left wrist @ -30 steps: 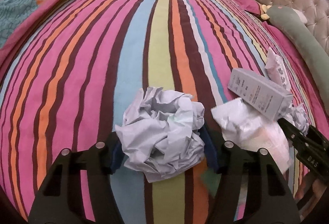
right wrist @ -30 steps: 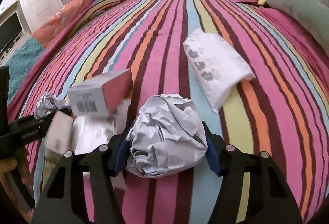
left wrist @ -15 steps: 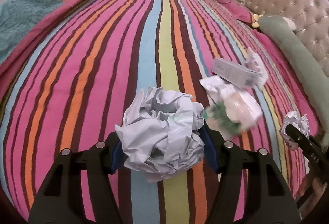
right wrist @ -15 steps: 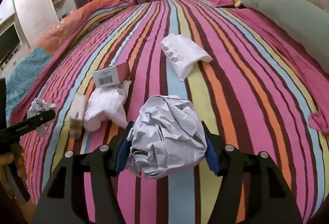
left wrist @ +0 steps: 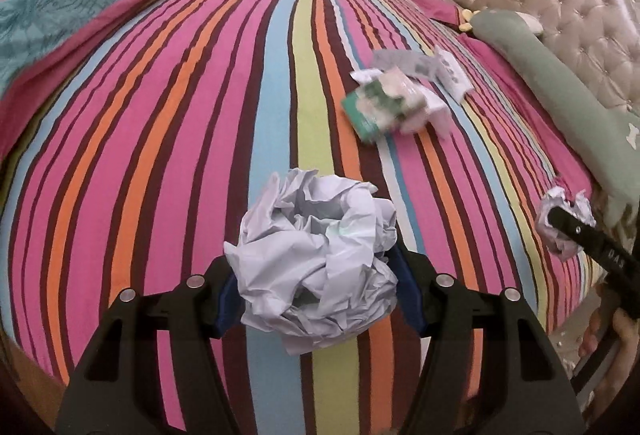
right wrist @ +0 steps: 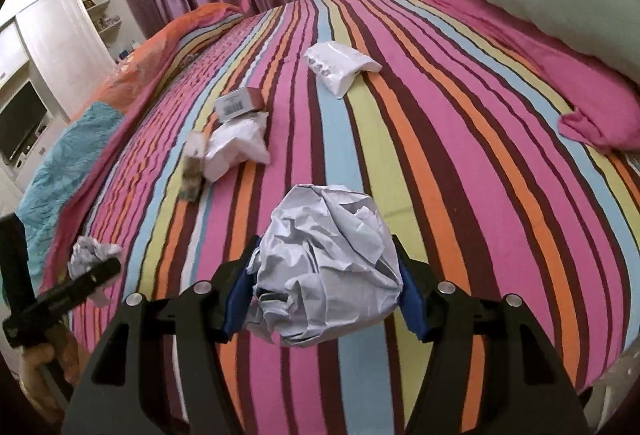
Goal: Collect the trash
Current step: 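Carry both crumpled paper balls with both tools over the wastebasket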
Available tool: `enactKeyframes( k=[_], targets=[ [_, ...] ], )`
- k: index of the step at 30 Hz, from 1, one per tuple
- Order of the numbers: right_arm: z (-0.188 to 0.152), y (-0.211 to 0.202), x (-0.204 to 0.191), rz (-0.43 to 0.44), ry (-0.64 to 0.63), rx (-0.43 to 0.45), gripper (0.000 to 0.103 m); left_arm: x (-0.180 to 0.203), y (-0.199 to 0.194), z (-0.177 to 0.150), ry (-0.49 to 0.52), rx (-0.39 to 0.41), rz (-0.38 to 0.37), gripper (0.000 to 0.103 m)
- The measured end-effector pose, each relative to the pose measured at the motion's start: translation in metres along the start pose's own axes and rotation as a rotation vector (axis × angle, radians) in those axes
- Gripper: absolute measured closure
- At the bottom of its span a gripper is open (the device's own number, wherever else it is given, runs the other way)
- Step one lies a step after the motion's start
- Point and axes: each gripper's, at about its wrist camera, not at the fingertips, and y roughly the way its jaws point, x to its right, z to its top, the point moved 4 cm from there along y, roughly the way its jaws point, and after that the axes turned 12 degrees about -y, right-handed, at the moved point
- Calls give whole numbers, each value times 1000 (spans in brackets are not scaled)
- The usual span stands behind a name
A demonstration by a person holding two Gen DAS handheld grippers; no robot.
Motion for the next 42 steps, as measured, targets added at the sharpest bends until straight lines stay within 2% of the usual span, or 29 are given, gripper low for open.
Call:
enactKeyframes(
  k=[12,23,35,42],
  targets=[
    [-44,-55,-32,40,-38,31,44,17,-47,-82,72,-19,-43,41],
    [-105,-80,-48,72,-33,-26,44,13,-65,-166,86,-125,-56,41],
    [-165,-72,-47,85,56,-163,44,12,-56,-225,152,-259,-33,41],
    [-204,-50,-50,117,124,-330,44,17,-46,-241,185,-326,-24,41]
  ],
)
